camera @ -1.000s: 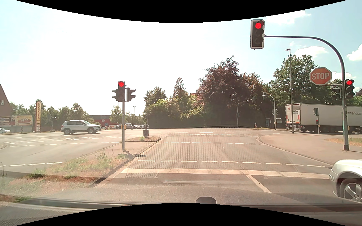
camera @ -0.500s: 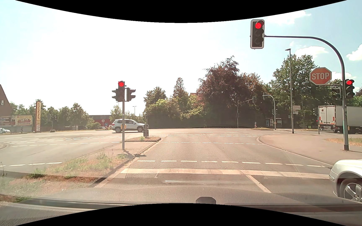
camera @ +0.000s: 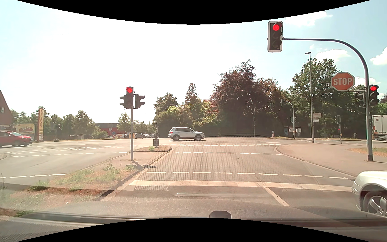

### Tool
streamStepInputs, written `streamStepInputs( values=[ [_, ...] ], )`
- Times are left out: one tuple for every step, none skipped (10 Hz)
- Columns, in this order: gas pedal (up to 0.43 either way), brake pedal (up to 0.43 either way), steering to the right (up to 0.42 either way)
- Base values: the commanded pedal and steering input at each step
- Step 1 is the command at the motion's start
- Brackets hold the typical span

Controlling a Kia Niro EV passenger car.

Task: Follow the waypoints while adhering to traffic rules and regulations

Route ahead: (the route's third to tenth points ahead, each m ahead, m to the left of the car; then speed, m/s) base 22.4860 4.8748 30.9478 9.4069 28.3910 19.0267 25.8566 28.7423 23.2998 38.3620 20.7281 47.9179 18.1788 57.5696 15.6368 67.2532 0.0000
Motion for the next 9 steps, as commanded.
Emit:
streamStepInputs(
  values=[
    [0.000, 0.274, 0.000],
    [0.000, 0.274, 0.000],
    [0.000, 0.274, 0.000],
    [0.000, 0.274, 0.000],
    [0.000, 0.274, 0.000],
    [0.000, 0.274, 0.000],
    [0.000, 0.274, -0.004],
    [0.000, 0.274, -0.009],
    [0.000, 0.274, -0.012]
  ],
)
